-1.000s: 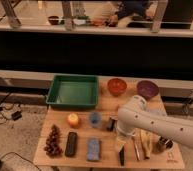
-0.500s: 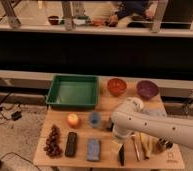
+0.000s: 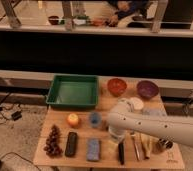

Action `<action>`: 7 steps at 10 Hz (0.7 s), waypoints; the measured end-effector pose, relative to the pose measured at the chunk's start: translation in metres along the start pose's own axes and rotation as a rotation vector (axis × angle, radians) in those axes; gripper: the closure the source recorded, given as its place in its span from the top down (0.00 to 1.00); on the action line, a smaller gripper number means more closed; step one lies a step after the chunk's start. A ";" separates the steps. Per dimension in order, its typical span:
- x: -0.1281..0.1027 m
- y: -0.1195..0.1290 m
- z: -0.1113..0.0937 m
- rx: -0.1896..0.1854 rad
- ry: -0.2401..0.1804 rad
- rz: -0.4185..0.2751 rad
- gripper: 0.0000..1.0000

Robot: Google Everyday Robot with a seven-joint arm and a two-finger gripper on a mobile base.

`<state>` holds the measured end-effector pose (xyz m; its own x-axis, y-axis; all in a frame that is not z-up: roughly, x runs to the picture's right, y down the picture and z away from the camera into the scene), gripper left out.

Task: Wipe red bowl with brush

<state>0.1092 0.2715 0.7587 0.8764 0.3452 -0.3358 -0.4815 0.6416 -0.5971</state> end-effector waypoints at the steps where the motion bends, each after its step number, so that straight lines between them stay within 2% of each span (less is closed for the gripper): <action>1: 0.001 -0.003 0.002 0.003 0.001 0.004 0.80; 7: 0.002 -0.020 0.016 0.019 0.022 0.011 0.80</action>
<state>0.1209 0.2705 0.7812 0.8708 0.3373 -0.3577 -0.4903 0.6508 -0.5798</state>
